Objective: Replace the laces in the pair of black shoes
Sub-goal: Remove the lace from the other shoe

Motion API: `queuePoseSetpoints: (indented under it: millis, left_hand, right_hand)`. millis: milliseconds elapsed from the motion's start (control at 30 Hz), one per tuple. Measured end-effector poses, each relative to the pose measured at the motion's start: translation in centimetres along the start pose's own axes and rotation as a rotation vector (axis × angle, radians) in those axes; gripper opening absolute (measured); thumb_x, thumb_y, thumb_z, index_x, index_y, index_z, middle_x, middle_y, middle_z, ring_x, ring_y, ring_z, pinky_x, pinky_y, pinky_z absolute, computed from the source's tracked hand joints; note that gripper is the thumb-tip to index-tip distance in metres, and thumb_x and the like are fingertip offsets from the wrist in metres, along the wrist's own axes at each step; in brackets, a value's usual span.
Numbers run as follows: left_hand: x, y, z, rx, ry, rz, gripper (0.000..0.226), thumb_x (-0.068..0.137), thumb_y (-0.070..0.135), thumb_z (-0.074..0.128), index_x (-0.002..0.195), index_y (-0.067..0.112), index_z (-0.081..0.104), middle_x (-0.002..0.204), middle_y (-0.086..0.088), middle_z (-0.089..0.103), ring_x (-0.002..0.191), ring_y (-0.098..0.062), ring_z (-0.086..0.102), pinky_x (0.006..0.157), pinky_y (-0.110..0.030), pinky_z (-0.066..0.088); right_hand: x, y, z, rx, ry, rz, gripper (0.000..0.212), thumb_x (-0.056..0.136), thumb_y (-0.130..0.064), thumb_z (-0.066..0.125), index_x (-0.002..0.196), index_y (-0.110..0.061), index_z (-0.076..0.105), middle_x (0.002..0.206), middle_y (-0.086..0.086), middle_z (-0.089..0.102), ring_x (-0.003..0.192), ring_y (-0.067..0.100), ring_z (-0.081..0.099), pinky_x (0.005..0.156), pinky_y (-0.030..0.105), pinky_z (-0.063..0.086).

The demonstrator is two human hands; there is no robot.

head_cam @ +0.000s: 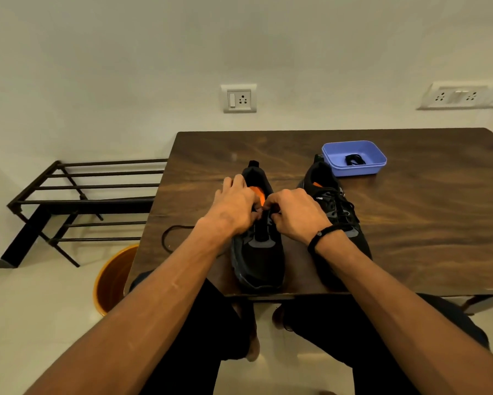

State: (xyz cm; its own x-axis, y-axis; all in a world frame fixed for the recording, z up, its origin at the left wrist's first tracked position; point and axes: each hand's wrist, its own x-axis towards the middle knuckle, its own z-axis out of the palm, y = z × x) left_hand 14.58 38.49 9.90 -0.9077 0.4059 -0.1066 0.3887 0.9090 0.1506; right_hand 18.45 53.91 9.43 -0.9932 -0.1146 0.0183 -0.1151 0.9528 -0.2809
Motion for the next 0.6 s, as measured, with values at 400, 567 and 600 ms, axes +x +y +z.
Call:
queuePoseSetpoints:
  millis: [400,567,600]
  left_hand:
    - [-1.0,-5.3,-0.2,-0.445,0.418,-0.398,0.014,0.091,0.038,0.065,0.105,0.037,0.063,0.115,-0.005,0.070,0.116,-0.029,0.061,0.101,-0.047,0.050]
    - [-1.7,-1.3,-0.2,-0.218,0.012,-0.063,0.039,0.093,0.045,0.070,0.131,0.045,0.062,0.149,-0.005,0.036,0.141,-0.031,0.026,0.114,-0.049,0.032]
    - [-1.4,-1.0,0.2,-0.158,-0.041,-0.049,0.035,0.094,0.046,0.069,0.129,0.045,0.065,0.150,-0.005,0.031,0.142,-0.032,0.023,0.113,-0.049,0.031]
  right_hand:
    - [0.5,0.6,0.2,-0.049,0.004,0.002,0.033,0.091,-0.007,0.066,0.116,-0.028,0.071,0.108,0.007,0.071,0.103,0.033,0.066,0.079,0.047,0.059]
    - [0.6,0.5,0.3,0.014,-0.005,-0.005,0.040,0.089,-0.001,0.063,0.116,-0.029,0.074,0.110,0.008,0.073,0.104,0.033,0.067,0.083,0.049,0.060]
    - [0.6,0.5,0.3,0.038,-0.008,-0.005,0.040,0.088,-0.002,0.062,0.115,-0.030,0.075,0.110,0.008,0.073,0.104,0.033,0.068,0.084,0.049,0.060]
